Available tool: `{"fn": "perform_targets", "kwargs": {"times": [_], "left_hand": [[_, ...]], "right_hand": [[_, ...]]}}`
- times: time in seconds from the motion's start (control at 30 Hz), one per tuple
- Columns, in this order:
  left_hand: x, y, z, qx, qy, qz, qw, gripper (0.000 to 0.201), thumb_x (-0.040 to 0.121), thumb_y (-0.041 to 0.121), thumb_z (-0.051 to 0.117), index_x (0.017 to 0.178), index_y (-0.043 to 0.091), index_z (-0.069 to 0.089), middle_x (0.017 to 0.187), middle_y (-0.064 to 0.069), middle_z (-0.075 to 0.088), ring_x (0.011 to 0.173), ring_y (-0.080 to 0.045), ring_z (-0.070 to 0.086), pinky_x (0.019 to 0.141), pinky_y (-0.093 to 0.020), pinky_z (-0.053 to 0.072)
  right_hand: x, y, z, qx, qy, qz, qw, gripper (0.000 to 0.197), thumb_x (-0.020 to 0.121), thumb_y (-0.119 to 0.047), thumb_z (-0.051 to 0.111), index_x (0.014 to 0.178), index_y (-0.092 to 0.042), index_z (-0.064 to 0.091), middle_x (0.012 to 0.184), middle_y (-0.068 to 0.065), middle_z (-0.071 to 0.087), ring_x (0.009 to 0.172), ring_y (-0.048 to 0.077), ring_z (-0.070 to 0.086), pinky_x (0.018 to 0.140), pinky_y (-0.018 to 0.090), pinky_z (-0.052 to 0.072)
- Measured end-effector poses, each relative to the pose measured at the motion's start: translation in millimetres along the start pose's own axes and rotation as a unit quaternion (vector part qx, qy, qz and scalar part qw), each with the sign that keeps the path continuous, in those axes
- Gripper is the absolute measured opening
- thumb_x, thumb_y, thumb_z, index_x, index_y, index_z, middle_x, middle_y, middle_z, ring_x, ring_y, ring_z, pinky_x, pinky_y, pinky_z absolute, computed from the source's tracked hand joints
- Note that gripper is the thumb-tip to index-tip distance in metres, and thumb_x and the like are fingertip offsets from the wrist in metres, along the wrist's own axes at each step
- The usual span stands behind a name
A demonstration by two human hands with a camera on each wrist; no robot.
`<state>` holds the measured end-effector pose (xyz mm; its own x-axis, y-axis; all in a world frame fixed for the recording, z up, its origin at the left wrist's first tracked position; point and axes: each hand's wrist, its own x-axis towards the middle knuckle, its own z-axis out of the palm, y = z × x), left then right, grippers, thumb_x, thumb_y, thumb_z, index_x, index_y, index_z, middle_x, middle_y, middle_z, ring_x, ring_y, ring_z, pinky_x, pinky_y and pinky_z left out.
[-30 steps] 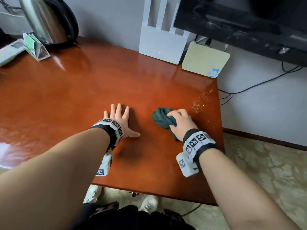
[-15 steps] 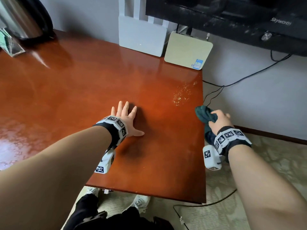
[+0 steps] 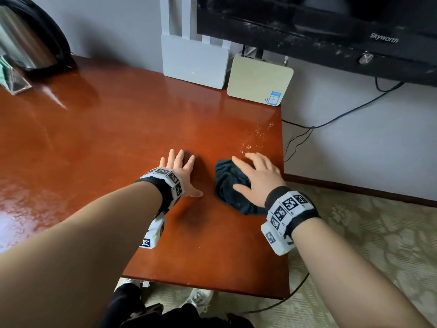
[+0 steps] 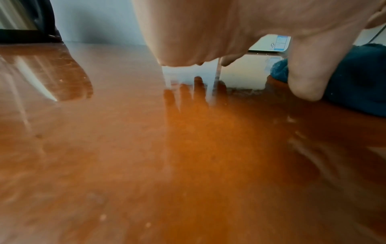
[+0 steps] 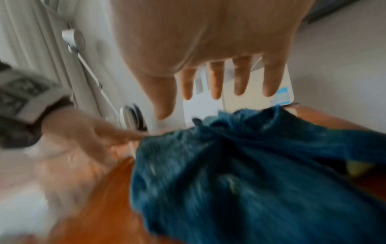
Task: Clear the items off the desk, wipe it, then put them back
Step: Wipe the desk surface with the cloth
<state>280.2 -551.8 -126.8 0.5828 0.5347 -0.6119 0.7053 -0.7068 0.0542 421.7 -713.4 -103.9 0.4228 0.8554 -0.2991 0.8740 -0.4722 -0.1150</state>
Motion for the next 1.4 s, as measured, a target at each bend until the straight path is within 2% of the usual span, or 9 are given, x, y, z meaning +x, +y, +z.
{"fn": "perform_targets", "kwargs": {"times": [0.13,0.33,0.47,0.63,0.8,0.97,1.2,1.3,1.4], "left_hand": [[9,11,-1,0.005,-0.012,0.011,1.0,0.116,0.073,0.063,0.065,0.15,0.025,-0.013,0.156,-0.007,-0.023,0.142,-0.028,-0.026,0.118,-0.044,-0.009],[27,33,-9,0.024,0.019,0.04,0.999,0.114,0.073,0.063,0.064,0.151,0.024,-0.01,0.157,-0.01,-0.019,0.144,-0.031,-0.02,0.118,-0.045,-0.005],[35,36,-13,0.04,0.014,0.043,0.998,0.114,0.073,0.064,0.064,0.151,0.025,-0.01,0.157,-0.008,-0.021,0.144,-0.029,-0.022,0.118,-0.046,-0.006],[36,31,-14,0.04,0.013,0.032,0.999,0.12,0.069,0.067,0.065,0.15,0.025,-0.013,0.156,-0.008,-0.023,0.144,-0.029,-0.022,0.118,-0.047,-0.006],[44,25,-13,0.012,0.006,0.01,1.0,0.13,0.063,0.073,0.065,0.149,0.022,-0.019,0.155,-0.006,-0.028,0.143,-0.027,-0.026,0.117,-0.046,-0.011],[48,25,-14,0.021,-0.008,0.01,1.0,0.129,0.065,0.075,0.062,0.147,0.022,-0.022,0.154,-0.005,-0.03,0.142,-0.028,-0.026,0.116,-0.048,-0.01],[47,26,-15,0.024,-0.02,0.002,1.0,0.131,0.064,0.075,0.062,0.146,0.023,-0.025,0.153,-0.004,-0.032,0.142,-0.028,-0.027,0.115,-0.049,-0.011],[47,26,-15,0.018,-0.017,0.004,1.0,0.131,0.064,0.074,0.063,0.146,0.022,-0.025,0.153,-0.004,-0.032,0.141,-0.028,-0.028,0.115,-0.049,-0.012],[47,26,-16,0.018,-0.019,0.003,1.0,0.131,0.064,0.074,0.063,0.146,0.022,-0.025,0.153,-0.004,-0.033,0.141,-0.028,-0.029,0.115,-0.049,-0.012]], "right_hand": [[10,0,22,-0.057,-0.094,-0.067,0.992,0.061,0.097,-0.045,0.035,0.149,-0.036,0.004,0.159,-0.003,-0.01,0.146,0.022,-0.013,0.118,0.04,-0.001],[8,18,33,0.011,0.014,0.06,0.998,0.049,0.097,-0.033,0.041,0.144,-0.03,0.028,0.153,-0.003,0.02,0.14,0.021,0.018,0.111,0.037,0.024],[8,50,24,0.071,0.021,0.207,0.975,0.045,0.098,-0.026,0.042,0.142,-0.024,0.032,0.151,0.002,0.023,0.134,0.028,0.025,0.105,0.037,0.034],[10,73,2,0.129,0.032,0.28,0.951,0.039,0.097,-0.018,0.041,0.137,-0.015,0.04,0.144,0.011,0.032,0.13,0.034,0.031,0.102,0.039,0.036],[35,32,-18,0.119,0.102,0.136,0.978,0.043,0.094,-0.012,0.041,0.136,-0.022,0.042,0.144,0.006,0.029,0.127,0.031,0.031,0.103,0.039,0.036],[71,-20,-6,0.034,-0.039,0.015,0.999,0.064,0.093,-0.003,0.031,0.143,-0.042,0.025,0.153,-0.004,0.011,0.131,0.03,0.022,0.105,0.036,0.03],[65,61,0,0.129,-0.015,0.186,0.974,0.049,0.094,-0.02,0.031,0.139,-0.038,0.036,0.144,0.006,0.027,0.127,0.03,0.035,0.107,0.033,0.027],[49,100,-6,0.145,-0.021,0.261,0.954,0.046,0.093,-0.007,0.034,0.136,-0.02,0.044,0.141,0.009,0.035,0.127,0.031,0.033,0.108,0.038,0.026],[46,110,-12,0.151,0.027,0.31,0.938,0.051,0.093,-0.005,0.035,0.141,-0.022,0.038,0.149,0.006,0.03,0.13,0.033,0.032,0.108,0.039,0.031]]}}
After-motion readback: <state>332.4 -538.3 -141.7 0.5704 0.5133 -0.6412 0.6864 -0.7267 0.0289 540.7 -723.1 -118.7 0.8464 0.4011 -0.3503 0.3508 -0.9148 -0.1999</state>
